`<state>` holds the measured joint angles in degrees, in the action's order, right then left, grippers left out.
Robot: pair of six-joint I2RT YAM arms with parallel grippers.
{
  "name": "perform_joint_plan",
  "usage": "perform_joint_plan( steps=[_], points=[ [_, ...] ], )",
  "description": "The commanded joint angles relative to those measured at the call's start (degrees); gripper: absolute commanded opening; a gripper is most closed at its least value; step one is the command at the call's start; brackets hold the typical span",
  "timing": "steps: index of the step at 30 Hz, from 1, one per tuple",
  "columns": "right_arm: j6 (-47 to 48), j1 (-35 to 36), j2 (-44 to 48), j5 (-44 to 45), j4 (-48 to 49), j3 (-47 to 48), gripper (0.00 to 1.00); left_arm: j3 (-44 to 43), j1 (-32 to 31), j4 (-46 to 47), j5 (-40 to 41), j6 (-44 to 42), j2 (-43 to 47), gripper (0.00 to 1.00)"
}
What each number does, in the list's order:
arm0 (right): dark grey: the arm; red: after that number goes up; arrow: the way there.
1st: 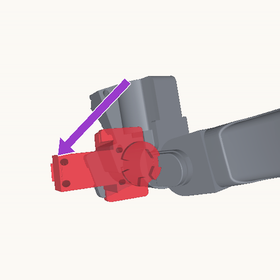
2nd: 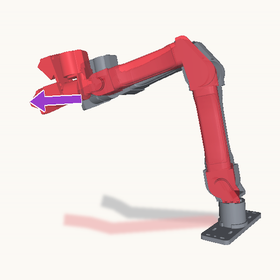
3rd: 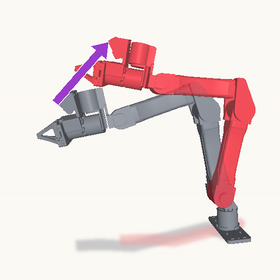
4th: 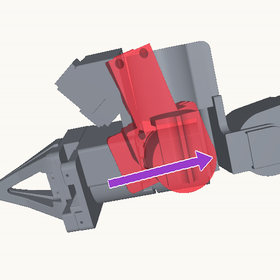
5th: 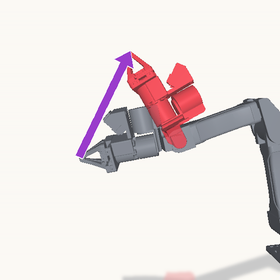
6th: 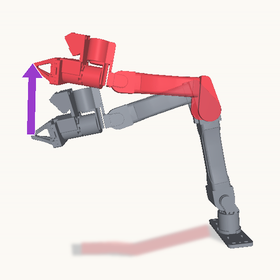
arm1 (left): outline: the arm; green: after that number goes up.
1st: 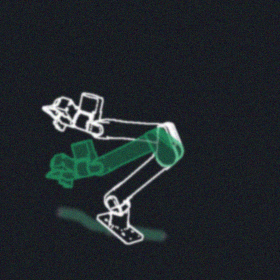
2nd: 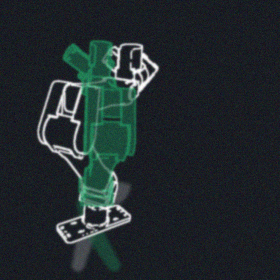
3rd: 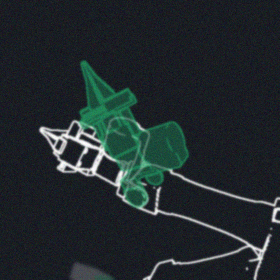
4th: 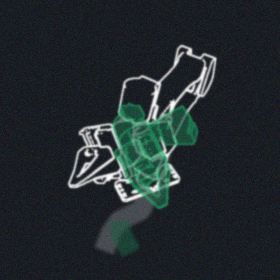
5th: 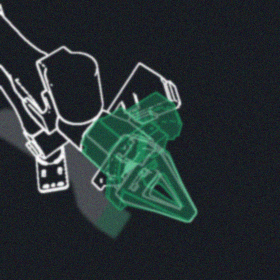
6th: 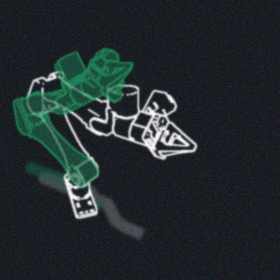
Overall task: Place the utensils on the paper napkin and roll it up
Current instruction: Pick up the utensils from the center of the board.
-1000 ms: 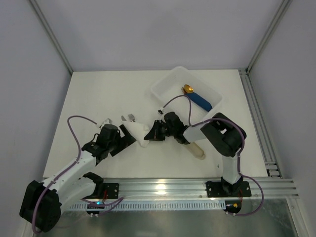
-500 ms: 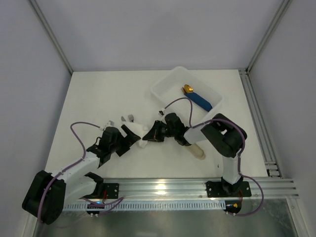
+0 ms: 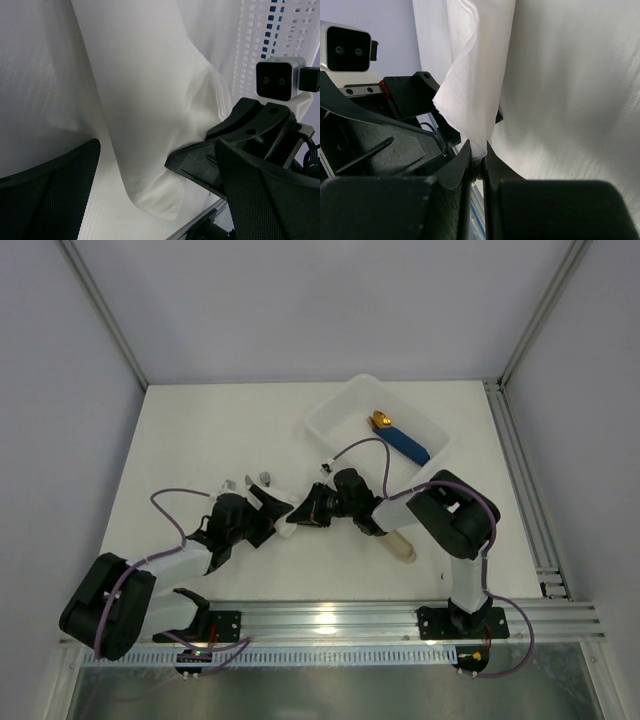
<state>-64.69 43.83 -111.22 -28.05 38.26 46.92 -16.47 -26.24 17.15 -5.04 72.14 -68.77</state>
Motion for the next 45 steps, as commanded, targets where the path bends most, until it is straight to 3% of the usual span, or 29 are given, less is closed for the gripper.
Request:
perform_joint_plan(
  steps=[1, 13, 24, 34, 37, 41, 45],
  points=[
    [-1.0, 0.4, 1.9, -0.9, 4.6, 0.3, 0.04, 1.7, 0.0, 1.2, 2.8, 0.0, -3.5, 0.99],
    [-0.4, 0.6, 2.0, -0.4, 4.5, 0.3, 0.04, 0.9, 0.1, 10.5, 1.9, 0.8, -13.7, 0.99],
    [-0.5, 0.6, 2.0, -0.5, 4.8, 0.2, 0.04, 2.2, 0.5, 9.7, 3.6, -0.1, -11.9, 0.96],
    [-0.7, 0.6, 1.6, -0.6, 5.2, -0.1, 0.04, 4.0, 0.8, 3.8, 4.6, -2.8, -4.4, 0.93],
    [-0.8, 0.6, 1.6, -0.6, 5.3, 0.1, 0.04, 3.8, 0.8, 3.5, 4.5, -2.8, -4.4, 0.91],
    [-1.0, 0.6, 1.7, -0.9, 5.4, 0.3, 0.03, 3.5, 2.4, 7.5, 0.9, -1.7, -8.6, 0.79],
    [-1.1, 0.6, 2.1, -0.9, 5.2, 0.2, 0.04, 2.8, 2.9, 12.5, -0.4, -0.9, -13.3, 0.76]
  ],
)
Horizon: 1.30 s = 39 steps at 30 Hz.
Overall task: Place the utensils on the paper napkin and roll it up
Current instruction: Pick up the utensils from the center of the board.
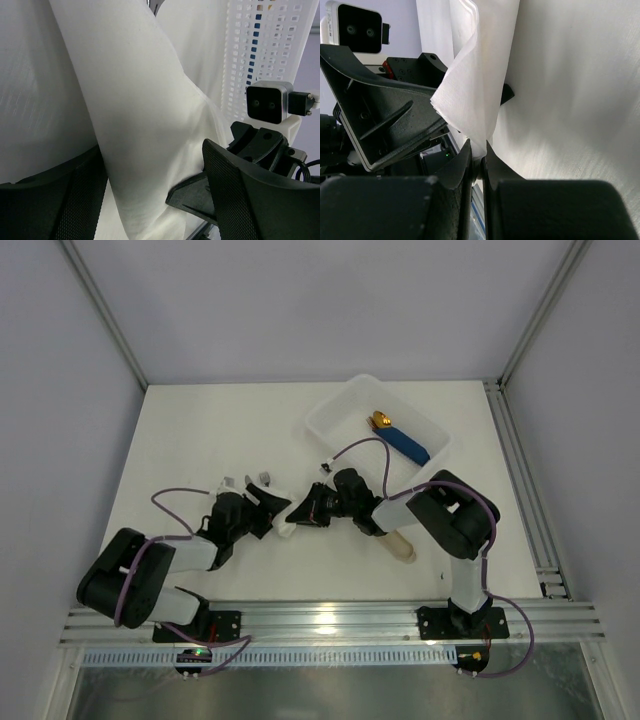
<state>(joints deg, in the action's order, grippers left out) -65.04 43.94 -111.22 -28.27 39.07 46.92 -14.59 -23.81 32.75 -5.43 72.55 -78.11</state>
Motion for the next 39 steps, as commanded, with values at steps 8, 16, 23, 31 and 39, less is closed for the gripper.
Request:
perform_joint_plan(
  steps=[8, 16, 23, 31, 39],
  points=[
    [-0.6, 0.7, 2.0, -0.6, 3.8, 0.5, 0.04, 0.4, 1.0, -0.4, -0.4, -1.2, -7.2, 0.71],
    [-0.6, 1.1, 1.6, -0.7, 3.6, 1.2, 0.04, -0.8, 3.2, -0.7, -2.7, -2.3, -9.2, 0.57],
    [0.0, 1.1, 1.7, -0.8, 2.9, 1.2, 0.04, -0.9, 4.3, 0.1, -3.3, -4.0, -9.3, 0.42],
    [0.4, 1.1, 1.7, -0.6, 2.7, 1.1, 0.04, -1.8, 5.1, -0.3, -4.1, -5.5, -9.3, 0.36],
    [6.0, 1.9, 3.0, 0.8, -4.0, 3.4, 0.08, -4.5, 5.4, -2.3, -5.5, -8.2, -9.3, 0.18]
  ],
)
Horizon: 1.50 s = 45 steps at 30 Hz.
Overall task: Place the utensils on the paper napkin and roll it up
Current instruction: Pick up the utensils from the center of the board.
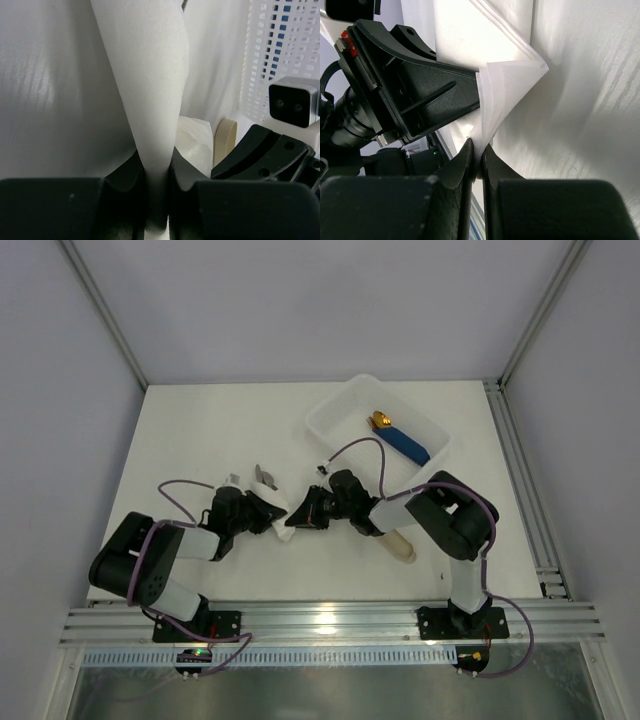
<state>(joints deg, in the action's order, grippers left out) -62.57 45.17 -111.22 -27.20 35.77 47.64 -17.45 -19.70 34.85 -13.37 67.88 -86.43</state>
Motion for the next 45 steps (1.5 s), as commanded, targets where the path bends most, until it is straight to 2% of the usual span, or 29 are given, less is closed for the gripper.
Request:
perform_joint_plan(
  steps=[1, 3, 6, 10, 11, 14, 17, 22, 29, 37, 41, 45],
  points=[
    [4.2, 0.8, 3.4, 0.2, -2.4, 2.7, 0.09, -1.8, 1.3, -4.4, 2.2, -3.7, -0.8, 0.11],
    [6.1, 0.9, 4.3, 1.4, -4.9, 3.0, 0.12, -2.3, 1.3, -4.7, 2.5, -4.6, 0.0, 0.01],
    [8.6, 0.9, 5.5, 2.8, -7.8, 3.0, 0.16, -3.2, 1.3, -6.9, 2.9, -6.0, 1.7, 0.00],
    [11.4, 1.0, 6.9, 3.9, -10.5, 3.1, 0.29, -3.8, 1.3, -8.3, 3.2, -8.4, 4.0, 0.00],
    [11.9, 1.0, 7.2, 4.3, -11.1, 3.0, 0.37, -4.1, 1.3, -8.6, 3.2, -8.7, 4.3, 0.00],
    [14.9, 1.0, 9.1, 5.7, -14.2, 3.0, 0.48, -4.3, 1.3, -8.7, 2.6, -10.0, 4.7, 0.00],
    [18.6, 1.0, 11.7, 8.4, -18.6, 3.1, 0.54, -4.1, 1.3, -7.7, 1.3, -11.3, 5.4, 0.00],
    [25.9, 1.0, 15.7, 9.7, -26.0, 3.3, 0.56, -4.8, 1.1, -10.1, 0.1, -15.7, 9.7, 0.00],
    [32.1, 1.7, 24.6, 9.4, -31.6, 3.4, 0.56, -7.5, -2.5, -21.0, 3.6, -22.6, 21.2, 0.00],
    [34.7, 4.7, 34.9, 5.1, -34.4, 5.4, 0.59, -7.8, -6.0, -27.0, 3.8, -25.7, 31.4, 0.00],
    [35.2, 5.6, 37.1, 6.6, -35.4, 6.4, 0.60, -6.8, -6.7, -27.6, 2.4, -25.6, 35.2, 0.00],
    [34.0, 6.9, 36.8, 3.8, -35.2, 7.5, 0.60, -6.4, -7.9, -27.7, 2.8, -24.9, 38.1, 0.00]
  ],
)
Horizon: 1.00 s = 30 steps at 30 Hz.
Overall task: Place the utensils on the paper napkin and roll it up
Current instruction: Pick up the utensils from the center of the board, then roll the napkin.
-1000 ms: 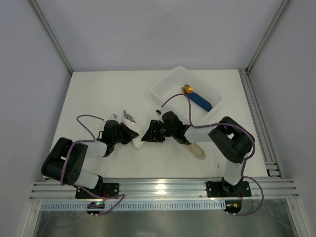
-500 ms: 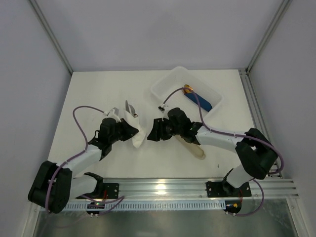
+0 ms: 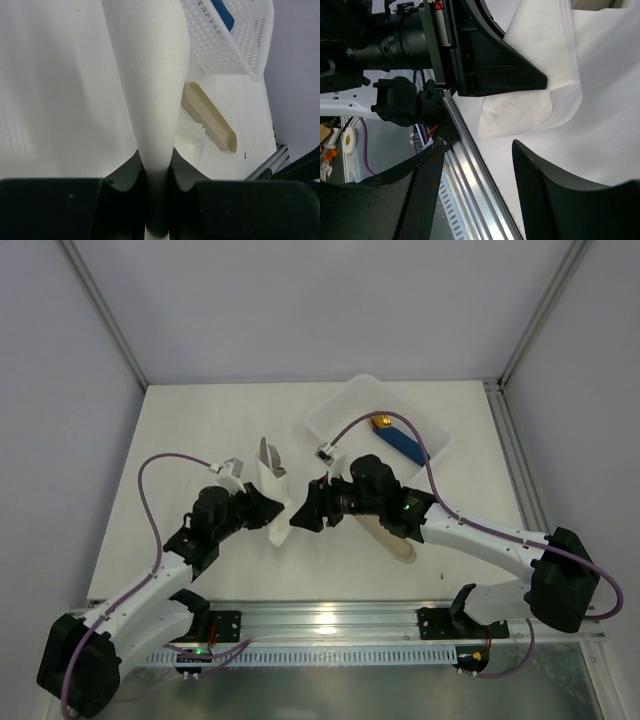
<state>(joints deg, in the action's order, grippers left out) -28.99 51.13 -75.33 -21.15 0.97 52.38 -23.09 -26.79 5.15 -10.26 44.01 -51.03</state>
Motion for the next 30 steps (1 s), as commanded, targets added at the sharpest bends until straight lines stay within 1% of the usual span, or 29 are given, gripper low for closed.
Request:
perform_joint_plan(
  steps=[1, 4, 7, 12, 17, 25, 29, 30],
  points=[
    [0.3, 1.5, 0.6, -2.7, -0.4, 3.3, 0.60, -0.8, -1.5, 1.9, 0.0, -0.9, 3.0, 0.00],
    [-0.2, 3.4, -1.0, -3.0, 0.2, 4.9, 0.60, -1.4, -2.7, 1.5, 0.9, -0.5, 4.1, 0.00],
    [-1.2, 3.5, -2.8, -4.5, 1.9, 5.4, 0.60, -2.5, -4.2, 1.0, 1.4, -0.2, 4.7, 0.00],
    [-0.6, 3.6, -4.6, -4.1, 1.4, 6.5, 0.61, -3.3, -6.3, -0.4, 2.6, 0.2, 6.6, 0.00],
    [-0.5, 3.7, -4.0, -0.8, 1.0, 3.4, 0.62, -4.2, -6.4, -2.6, 2.2, 0.5, 9.8, 0.00],
    [0.2, 3.4, -4.5, 1.9, 1.7, 0.5, 0.63, -5.6, -6.4, -4.4, -0.4, 2.6, 14.4, 0.00],
    [0.1, 2.0, -5.4, -0.4, 4.5, -0.7, 0.65, -5.7, -6.4, -5.0, -1.0, 3.5, 16.6, 0.00],
    [0.1, 1.7, -5.4, -0.9, 4.8, -1.0, 0.65, -5.7, -6.4, -6.6, -1.0, 3.6, 17.6, 0.00]
  ],
)
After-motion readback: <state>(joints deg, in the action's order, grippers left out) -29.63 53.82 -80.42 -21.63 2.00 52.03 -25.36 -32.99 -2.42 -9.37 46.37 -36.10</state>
